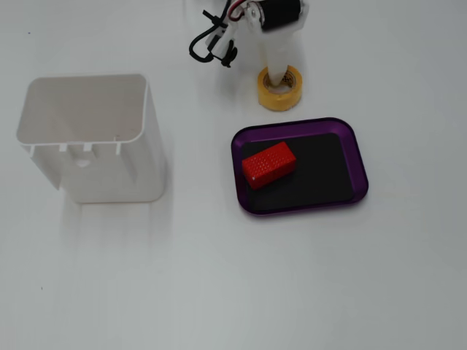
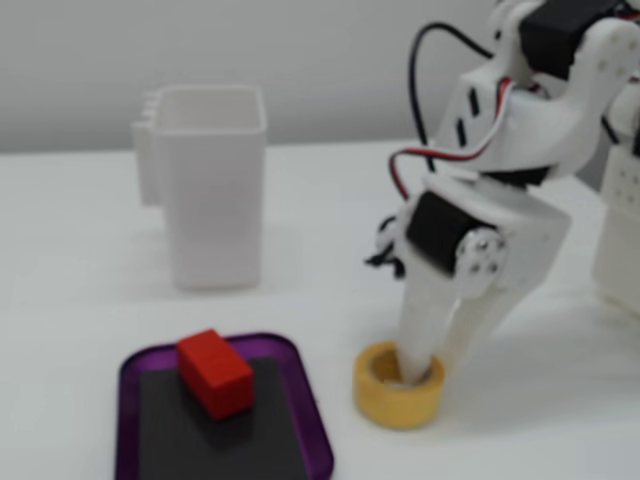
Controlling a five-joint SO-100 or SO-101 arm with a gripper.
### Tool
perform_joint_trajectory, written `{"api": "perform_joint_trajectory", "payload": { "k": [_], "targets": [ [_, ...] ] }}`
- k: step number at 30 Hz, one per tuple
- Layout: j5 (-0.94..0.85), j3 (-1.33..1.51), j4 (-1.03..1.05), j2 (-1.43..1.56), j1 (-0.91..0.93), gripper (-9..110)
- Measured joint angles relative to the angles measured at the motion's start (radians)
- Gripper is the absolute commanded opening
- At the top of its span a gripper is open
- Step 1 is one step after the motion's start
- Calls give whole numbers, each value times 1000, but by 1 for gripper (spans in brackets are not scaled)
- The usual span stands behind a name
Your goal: Remove the yellow tape from the box.
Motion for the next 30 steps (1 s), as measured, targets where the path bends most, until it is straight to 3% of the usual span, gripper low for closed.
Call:
{"api": "perform_joint_trajectory", "payload": {
  "k": [6,14,24,30],
  "targets": [
    [0,0,11,8,2,14],
    [0,-126,227,94,-2,17],
    [0,-202,426,486,-6,17],
    [0,0,454,818,-2,16]
  ]
}}
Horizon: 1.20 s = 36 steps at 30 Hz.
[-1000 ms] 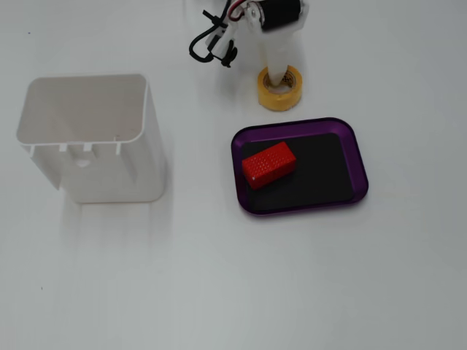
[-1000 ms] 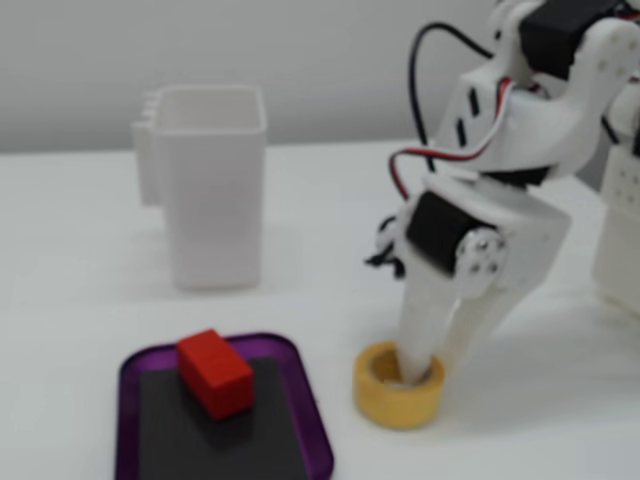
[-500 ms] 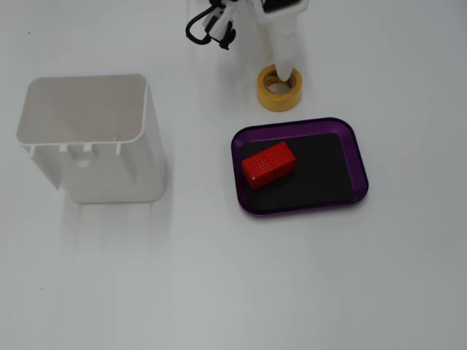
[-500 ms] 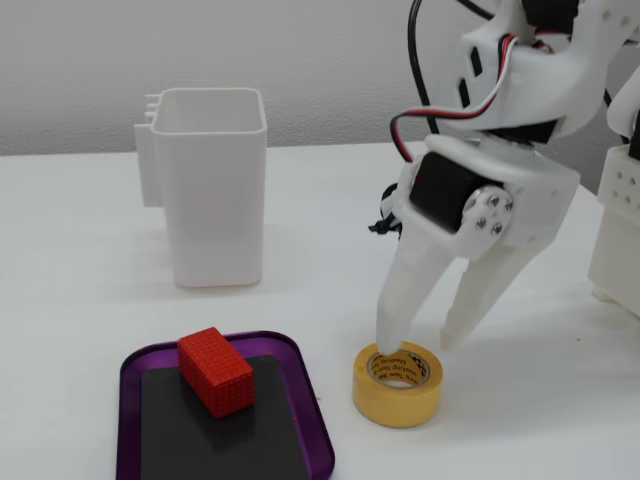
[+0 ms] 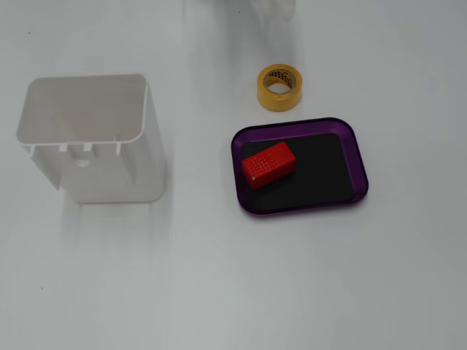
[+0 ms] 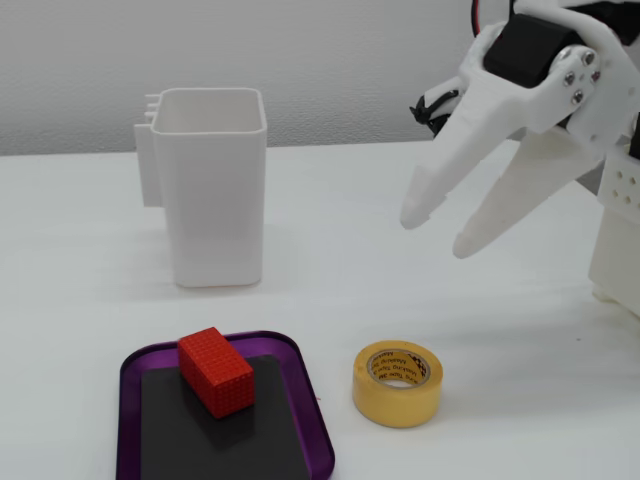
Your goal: Remove the yellow tape from the box.
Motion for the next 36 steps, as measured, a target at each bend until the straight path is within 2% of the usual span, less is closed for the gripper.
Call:
{"api": "perform_joint_trajectory", "payload": {
  "k": [7,14,22,26,36],
  "targets": [
    [2,247,2,374,95,16],
    [2,502,28,400,163,16],
    [161,541,28,400,172,14],
    [173,541,28,400,172,-1],
    [173,541,28,400,172,0]
  ]
}}
